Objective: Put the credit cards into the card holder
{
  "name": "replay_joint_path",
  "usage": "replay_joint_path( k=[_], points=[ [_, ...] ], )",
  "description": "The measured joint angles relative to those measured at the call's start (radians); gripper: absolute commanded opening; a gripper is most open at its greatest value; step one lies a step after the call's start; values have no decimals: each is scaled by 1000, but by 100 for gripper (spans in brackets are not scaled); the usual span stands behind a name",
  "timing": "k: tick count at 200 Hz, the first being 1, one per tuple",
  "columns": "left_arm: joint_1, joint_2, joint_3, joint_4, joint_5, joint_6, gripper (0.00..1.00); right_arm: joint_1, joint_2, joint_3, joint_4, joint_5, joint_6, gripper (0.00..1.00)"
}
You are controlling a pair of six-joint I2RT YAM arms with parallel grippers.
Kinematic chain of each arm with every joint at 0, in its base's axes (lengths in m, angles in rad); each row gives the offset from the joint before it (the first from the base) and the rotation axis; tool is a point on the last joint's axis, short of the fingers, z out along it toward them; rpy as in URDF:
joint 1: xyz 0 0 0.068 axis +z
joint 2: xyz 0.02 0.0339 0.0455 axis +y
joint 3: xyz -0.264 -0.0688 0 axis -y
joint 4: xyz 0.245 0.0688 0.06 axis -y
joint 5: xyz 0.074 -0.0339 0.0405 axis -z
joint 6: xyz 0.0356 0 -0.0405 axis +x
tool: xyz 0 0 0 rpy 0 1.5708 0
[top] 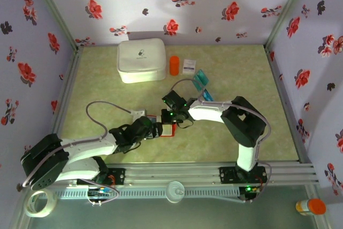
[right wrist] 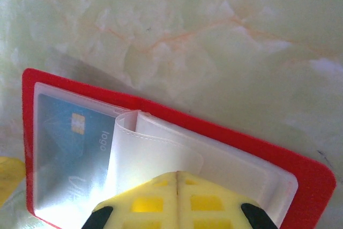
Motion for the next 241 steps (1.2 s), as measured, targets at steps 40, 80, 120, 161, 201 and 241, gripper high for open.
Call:
replay_joint_path(
  k=[40,80,120,161,201,241],
  points=[
    [-5,32,-25,24,6,0,100,0,2,-5,18,-8,9,2],
    [-7,43,-25,30,-8,0,93,0,2,-6,19,-13,9,7],
    [-7,50,-26,28,-21,0,85,-3,-2,-6,21,-23,26,30],
    [-7,53,-30,34,-27,0,83,-4,-47,-19,27,-19,36,42],
    [-7,53,-31,35,-28,0,82,-4,-61,-40,47,-19,54,48],
    [-7,53,-31,37,-28,0,81,-8,-61,-60,63,-18,70,57]
  ],
)
